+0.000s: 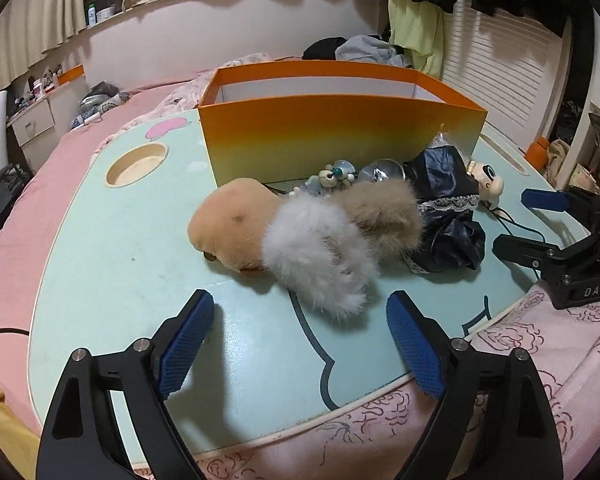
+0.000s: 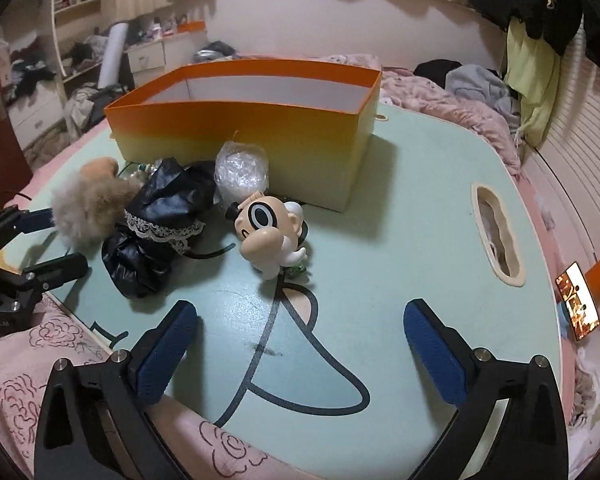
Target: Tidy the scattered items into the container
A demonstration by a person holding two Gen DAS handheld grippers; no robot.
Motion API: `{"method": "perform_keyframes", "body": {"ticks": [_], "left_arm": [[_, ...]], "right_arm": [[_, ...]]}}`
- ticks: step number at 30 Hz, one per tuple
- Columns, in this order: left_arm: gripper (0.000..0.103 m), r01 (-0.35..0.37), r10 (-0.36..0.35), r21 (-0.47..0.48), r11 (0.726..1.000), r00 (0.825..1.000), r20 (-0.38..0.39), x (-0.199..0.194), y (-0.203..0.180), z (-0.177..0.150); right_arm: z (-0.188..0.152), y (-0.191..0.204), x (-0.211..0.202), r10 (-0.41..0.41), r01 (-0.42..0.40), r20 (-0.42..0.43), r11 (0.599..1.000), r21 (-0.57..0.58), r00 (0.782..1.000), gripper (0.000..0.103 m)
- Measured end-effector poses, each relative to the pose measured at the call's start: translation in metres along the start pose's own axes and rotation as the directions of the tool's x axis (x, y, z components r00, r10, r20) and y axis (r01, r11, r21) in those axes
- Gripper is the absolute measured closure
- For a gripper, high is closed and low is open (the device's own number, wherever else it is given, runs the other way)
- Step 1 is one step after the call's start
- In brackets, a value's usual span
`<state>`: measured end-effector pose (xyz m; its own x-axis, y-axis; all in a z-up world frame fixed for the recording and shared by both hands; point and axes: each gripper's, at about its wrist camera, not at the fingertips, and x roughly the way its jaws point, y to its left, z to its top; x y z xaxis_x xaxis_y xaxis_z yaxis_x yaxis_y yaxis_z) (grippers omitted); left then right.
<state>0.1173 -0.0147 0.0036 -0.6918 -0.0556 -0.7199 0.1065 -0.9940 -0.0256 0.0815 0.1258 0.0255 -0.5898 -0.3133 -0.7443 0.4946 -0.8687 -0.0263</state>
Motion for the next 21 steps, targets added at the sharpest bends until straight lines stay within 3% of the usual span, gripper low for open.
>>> {"method": "perform_keyframes", "body": {"ticks": [21], "left_arm": [[0.012,-0.002,0.002,0.005,1.0,1.0,-0.007,0.0022,0.0014,0.0033]], "right_arm": [[-0.0005,-0.0049,0.0021,0.013,-0.013,-0.003,1.0,-0.014,1.0,0.0]]}}
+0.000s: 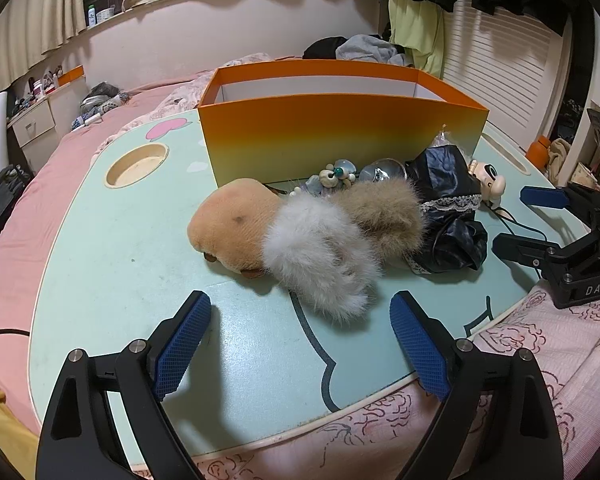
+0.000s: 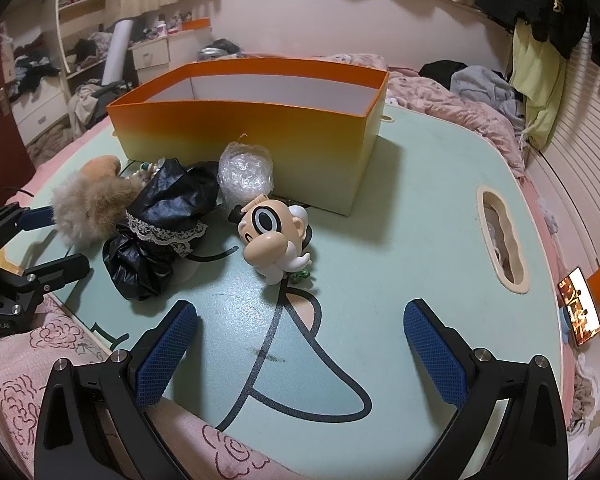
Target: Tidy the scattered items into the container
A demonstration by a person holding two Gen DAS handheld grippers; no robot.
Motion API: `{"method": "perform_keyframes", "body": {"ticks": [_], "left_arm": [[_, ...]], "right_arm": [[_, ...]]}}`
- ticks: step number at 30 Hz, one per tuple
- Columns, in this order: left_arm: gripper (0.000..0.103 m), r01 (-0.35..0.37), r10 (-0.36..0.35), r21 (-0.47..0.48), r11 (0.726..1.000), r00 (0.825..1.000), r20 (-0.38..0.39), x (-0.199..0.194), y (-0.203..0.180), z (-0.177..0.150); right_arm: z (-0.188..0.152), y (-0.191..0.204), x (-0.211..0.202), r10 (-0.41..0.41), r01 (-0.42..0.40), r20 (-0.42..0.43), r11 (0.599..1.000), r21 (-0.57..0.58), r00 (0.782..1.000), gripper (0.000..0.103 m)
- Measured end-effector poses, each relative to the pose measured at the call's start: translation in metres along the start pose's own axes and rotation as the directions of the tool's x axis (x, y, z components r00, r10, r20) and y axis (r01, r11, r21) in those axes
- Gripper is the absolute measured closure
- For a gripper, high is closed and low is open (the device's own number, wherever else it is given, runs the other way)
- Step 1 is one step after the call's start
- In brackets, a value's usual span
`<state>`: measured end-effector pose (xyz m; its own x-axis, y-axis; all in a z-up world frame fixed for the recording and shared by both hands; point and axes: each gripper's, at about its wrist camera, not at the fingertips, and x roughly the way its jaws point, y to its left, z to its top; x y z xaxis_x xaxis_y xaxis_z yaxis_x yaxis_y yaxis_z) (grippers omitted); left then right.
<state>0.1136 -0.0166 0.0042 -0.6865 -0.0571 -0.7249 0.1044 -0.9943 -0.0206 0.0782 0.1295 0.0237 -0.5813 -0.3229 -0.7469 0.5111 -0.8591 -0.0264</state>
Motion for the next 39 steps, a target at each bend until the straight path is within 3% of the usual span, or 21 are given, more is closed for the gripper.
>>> {"method": "perform_keyframes", "body": {"ticks": [5,6,7,30,34,36,39], "left_arm": [[0.011,-0.001,0.001,0.0,1.0,1.0,0.0,0.0,0.0,0.0],[0.001,-0.004,0.004,-0.001,1.0,1.0,-0.004,0.001,0.0,0.0],[0.0,-0.006,0.006,-0.007,1.0,1.0,-0.012,0.002,0.001,0.0],[0.0,-0.005,0.005,-0.011,1.0,1.0,-0.019,0.001,0.005,-0.002],[0.002,0.012,-0.011,-0.045,0.999,1.0,0.02,-0.007,0.012,-0.003],[0.008,0.025,-0.022,-0.057,0.998,0.998,0.055,-0.014,0.016,-0.002],[0.009,0.041,-0.036,-0.056,0.998,0.996,0.084,-0.02,0.018,-0.001]], "right_arm": [[0.0,0.0,-0.001,0.001,-0.001,0.004,1.0,-0.002,1.0,0.0],[0.0,0.0,-0.001,0.001,-0.001,0.005,1.0,-0.003,1.0,0.0],[0.0,-0.001,-0.002,0.002,-0.002,0.007,1.0,-0.002,1.0,0.0],[0.001,0.002,-0.002,0.024,-0.023,0.033,0.999,-0.029,0.999,0.0],[-0.001,0.003,-0.005,0.021,-0.02,0.045,0.999,-0.025,0.999,0.0],[-0.002,0.004,-0.01,0.013,-0.011,0.075,1.0,-0.029,0.997,0.001],[-0.001,0.007,-0.021,0.004,0.003,0.132,0.999,-0.05,0.991,0.009]]}}
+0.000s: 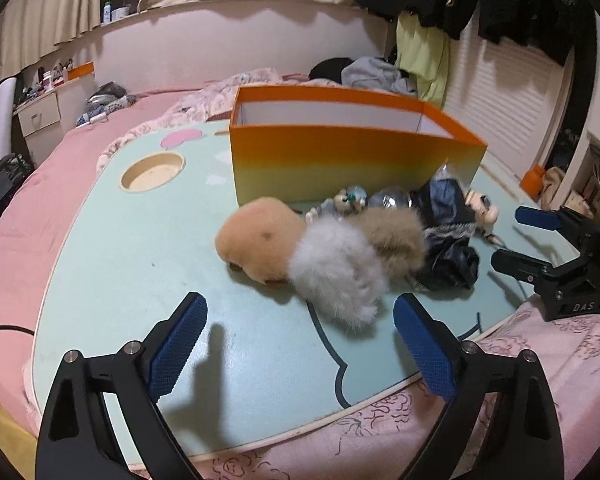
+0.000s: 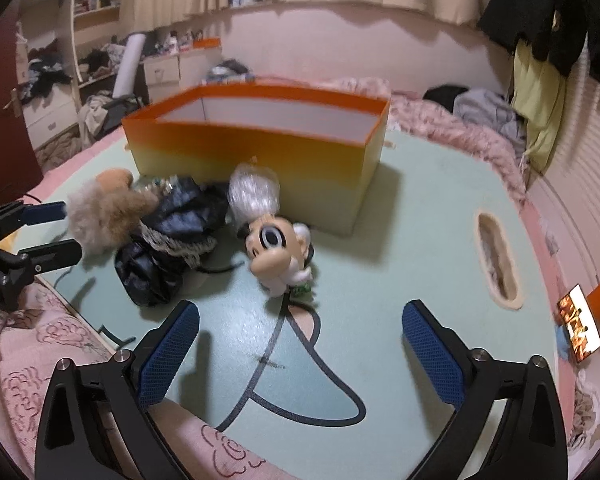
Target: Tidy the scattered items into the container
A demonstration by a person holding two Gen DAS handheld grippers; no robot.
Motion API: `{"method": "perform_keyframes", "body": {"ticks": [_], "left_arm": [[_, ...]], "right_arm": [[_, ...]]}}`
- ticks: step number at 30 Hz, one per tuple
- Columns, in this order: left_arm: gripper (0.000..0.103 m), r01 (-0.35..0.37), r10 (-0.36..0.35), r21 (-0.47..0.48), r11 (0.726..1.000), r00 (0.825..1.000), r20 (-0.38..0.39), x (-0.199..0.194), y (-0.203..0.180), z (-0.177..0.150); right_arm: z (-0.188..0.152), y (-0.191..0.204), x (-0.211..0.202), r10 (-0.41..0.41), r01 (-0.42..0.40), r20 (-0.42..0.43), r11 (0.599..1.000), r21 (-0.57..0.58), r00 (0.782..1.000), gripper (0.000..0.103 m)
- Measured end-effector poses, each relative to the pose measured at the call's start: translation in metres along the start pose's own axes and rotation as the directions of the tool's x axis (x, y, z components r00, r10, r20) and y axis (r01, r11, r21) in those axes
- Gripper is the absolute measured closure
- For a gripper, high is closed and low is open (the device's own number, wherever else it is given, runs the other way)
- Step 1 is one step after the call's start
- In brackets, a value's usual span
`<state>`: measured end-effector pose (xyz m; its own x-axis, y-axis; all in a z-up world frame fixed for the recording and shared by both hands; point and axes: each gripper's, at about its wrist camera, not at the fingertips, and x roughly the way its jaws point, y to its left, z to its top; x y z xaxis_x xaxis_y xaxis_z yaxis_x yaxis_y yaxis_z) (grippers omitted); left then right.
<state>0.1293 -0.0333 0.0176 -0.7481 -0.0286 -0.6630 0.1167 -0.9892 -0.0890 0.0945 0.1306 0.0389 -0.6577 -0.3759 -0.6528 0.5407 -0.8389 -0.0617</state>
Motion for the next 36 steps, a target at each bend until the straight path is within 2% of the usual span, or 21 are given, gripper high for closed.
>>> {"method": "perform_keyframes", "body": {"ticks": [2,10,12,14,15,16,17,19,24,28,29,32,36], "left_arm": [[0.009,-0.001,0.001,0.007,1.0,1.0,0.012,-0.001,-0.001,0.001],[0.009,0.007,-0.009,0.05,0.999,0.999,0.038,-0.005,-0.008,0.007],[0.015,0.011,-0.013,0.05,0.999,0.999,0.04,-0.004,-0.008,0.009],[0.015,0.017,-0.019,0.052,0.998,0.999,0.039,-0.001,-0.008,0.012],[0.019,0.018,-0.02,0.049,0.999,0.999,0.033,0.002,-0.007,0.013],[0.023,0.023,-0.024,0.043,0.999,0.999,0.025,0.005,-0.006,0.014],[0.033,0.032,-0.032,0.036,0.999,0.999,0.016,0.008,-0.005,0.014],[0.041,0.051,-0.05,0.024,0.998,0.999,-0.011,0.015,-0.003,0.014],[0.076,0.102,-0.102,0.048,0.994,0.995,-0.008,0.011,-0.008,0.011],[0.085,0.13,-0.131,0.058,0.99,0.991,0.002,0.005,-0.009,0.009],[0.091,0.14,-0.14,0.06,0.988,0.99,0.006,0.002,-0.009,0.009],[0.092,0.166,-0.168,0.078,0.983,0.986,0.021,-0.011,-0.009,0.012],[0.093,0.164,-0.169,0.087,0.983,0.984,0.059,-0.026,-0.009,0.023]], "right_arm": [[0.002,0.005,-0.003,-0.003,0.004,0.023,0.999,-0.033,1.0,0.017],[0.016,0.015,0.008,-0.011,0.014,0.027,0.993,-0.115,1.0,0.022],[0.022,0.014,0.015,-0.005,0.006,0.01,0.993,-0.115,1.0,0.023],[0.025,0.012,0.022,-0.004,0.002,-0.014,0.994,-0.109,1.0,0.036],[0.027,0.01,0.026,0.006,-0.009,-0.029,0.995,-0.103,1.0,0.04],[0.028,0.009,0.03,0.017,-0.021,-0.044,0.995,-0.096,0.999,0.048],[0.027,0.009,0.032,0.022,-0.027,-0.054,0.996,-0.09,0.998,0.057],[0.024,0.006,0.032,0.031,-0.035,-0.055,0.997,-0.072,0.998,0.069],[0.019,0.003,0.019,0.059,-0.059,-0.017,0.998,-0.028,0.998,0.069],[0.017,0.002,0.002,0.069,-0.069,0.036,0.998,-0.013,0.997,0.07],[0.017,0.001,-0.003,0.074,-0.073,0.046,0.997,-0.007,0.996,0.07],[0.017,-0.002,-0.013,0.075,-0.076,0.067,0.997,0.01,0.995,0.07],[0.023,-0.011,-0.025,0.094,-0.1,0.108,0.994,0.052,0.99,0.07]]}}
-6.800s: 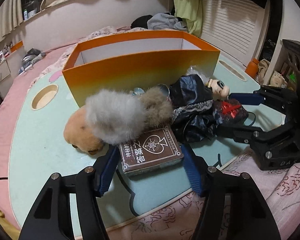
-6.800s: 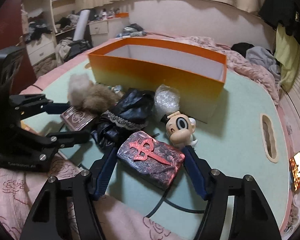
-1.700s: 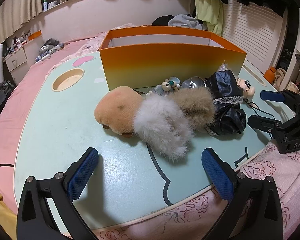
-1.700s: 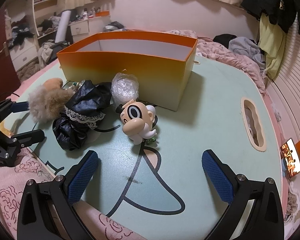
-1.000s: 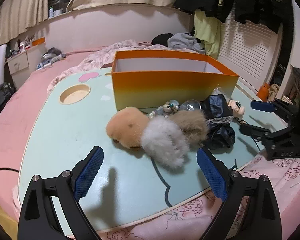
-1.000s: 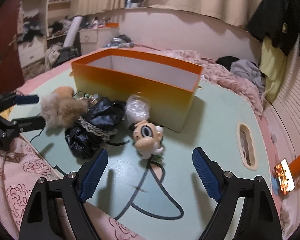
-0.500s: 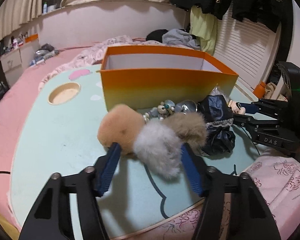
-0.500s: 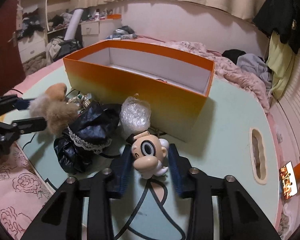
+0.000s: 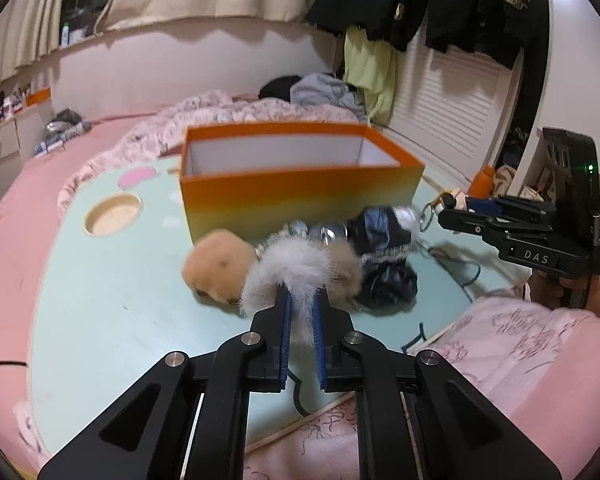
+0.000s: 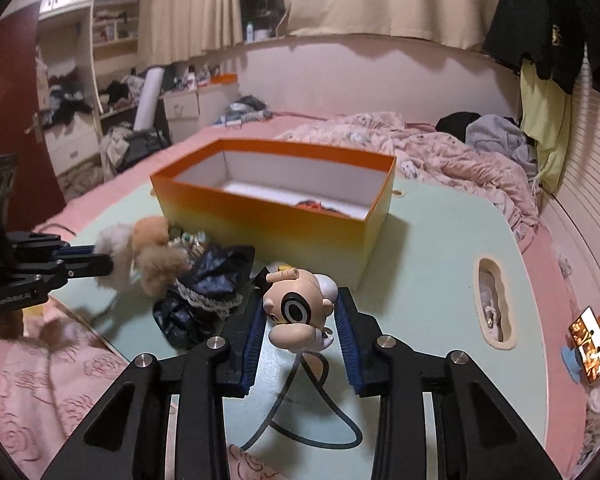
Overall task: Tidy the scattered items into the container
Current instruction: 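Grasp the white fluffy ball with the left gripper while the right grasps the figure keychain, then carry the white ball into the orange box with the left gripper while the right drops the keychain in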
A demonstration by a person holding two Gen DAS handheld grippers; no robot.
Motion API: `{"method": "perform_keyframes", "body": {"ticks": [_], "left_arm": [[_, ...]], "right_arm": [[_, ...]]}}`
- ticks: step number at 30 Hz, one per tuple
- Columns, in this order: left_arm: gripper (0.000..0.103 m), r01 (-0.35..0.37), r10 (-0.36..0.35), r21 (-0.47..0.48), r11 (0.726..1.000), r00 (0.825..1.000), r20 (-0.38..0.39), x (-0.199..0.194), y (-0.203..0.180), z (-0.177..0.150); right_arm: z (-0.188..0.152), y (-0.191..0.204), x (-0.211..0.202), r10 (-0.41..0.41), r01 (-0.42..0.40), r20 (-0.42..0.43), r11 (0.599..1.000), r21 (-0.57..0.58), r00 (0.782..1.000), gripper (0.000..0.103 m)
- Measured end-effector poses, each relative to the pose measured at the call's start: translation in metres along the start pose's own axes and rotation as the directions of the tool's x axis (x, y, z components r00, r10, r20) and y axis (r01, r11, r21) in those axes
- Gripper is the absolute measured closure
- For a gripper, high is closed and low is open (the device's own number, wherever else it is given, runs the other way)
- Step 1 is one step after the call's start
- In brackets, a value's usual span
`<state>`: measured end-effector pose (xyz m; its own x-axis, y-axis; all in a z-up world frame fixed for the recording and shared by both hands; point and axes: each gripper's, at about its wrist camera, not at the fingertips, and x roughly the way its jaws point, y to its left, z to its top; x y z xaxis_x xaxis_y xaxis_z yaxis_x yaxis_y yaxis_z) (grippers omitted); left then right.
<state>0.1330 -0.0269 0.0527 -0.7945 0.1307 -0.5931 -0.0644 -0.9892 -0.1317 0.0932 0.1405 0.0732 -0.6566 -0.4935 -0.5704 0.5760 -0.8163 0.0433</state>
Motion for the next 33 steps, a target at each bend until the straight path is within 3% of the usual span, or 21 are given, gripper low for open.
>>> {"method": "perform_keyframes", "body": {"ticks": [6,10,15,22,24,25,26,27,29,33], "left_arm": [[0.092,0.011,-0.018,0.057,0.998,0.991,0.136,-0.023,-0.009,0.049],[0.092,0.013,-0.029,0.084,0.996,0.981,0.193,-0.01,-0.012,0.092],[0.092,0.002,-0.006,0.033,0.999,0.994,0.113,0.047,0.003,0.124],[0.091,-0.029,0.029,0.004,1.0,0.999,-0.014,0.109,0.019,0.121],[0.076,-0.026,0.025,-0.028,0.999,0.999,-0.025,0.112,0.022,0.118],[0.073,-0.03,0.03,-0.037,0.999,0.999,-0.014,0.11,0.023,0.116],[0.064,-0.037,0.037,-0.039,0.999,0.999,-0.001,0.107,0.023,0.115],[0.047,-0.05,0.051,-0.037,0.998,0.999,0.012,0.104,0.023,0.115],[0.032,-0.071,0.073,-0.042,0.997,0.997,0.04,0.096,0.024,0.114],[0.032,-0.064,0.067,-0.062,0.996,0.996,0.051,0.077,0.026,0.113]], "right_arm": [[0.034,-0.006,-0.01,0.041,-0.044,0.075,0.998,0.034,0.996,0.07],[0.066,0.002,0.001,0.027,-0.028,0.095,1.0,0.009,0.995,0.07],[0.093,0.007,0.045,-0.007,0.007,0.036,1.0,0.001,0.999,0.07],[0.111,0.0,0.095,-0.067,0.067,-0.04,0.998,0.018,0.997,0.07],[0.113,-0.003,0.102,-0.081,0.082,-0.046,0.996,0.035,0.996,0.069],[0.113,-0.006,0.103,-0.084,0.086,-0.043,0.995,0.044,0.996,0.068],[0.113,-0.007,0.101,-0.083,0.085,-0.039,0.995,0.052,0.996,0.062],[0.112,-0.007,0.099,-0.082,0.083,-0.029,0.995,0.06,0.996,0.058],[0.11,-0.007,0.091,-0.087,0.087,-0.008,0.994,0.063,0.996,0.054],[0.105,-0.003,0.072,-0.092,0.092,0.009,0.994,0.051,0.996,0.054]]}}
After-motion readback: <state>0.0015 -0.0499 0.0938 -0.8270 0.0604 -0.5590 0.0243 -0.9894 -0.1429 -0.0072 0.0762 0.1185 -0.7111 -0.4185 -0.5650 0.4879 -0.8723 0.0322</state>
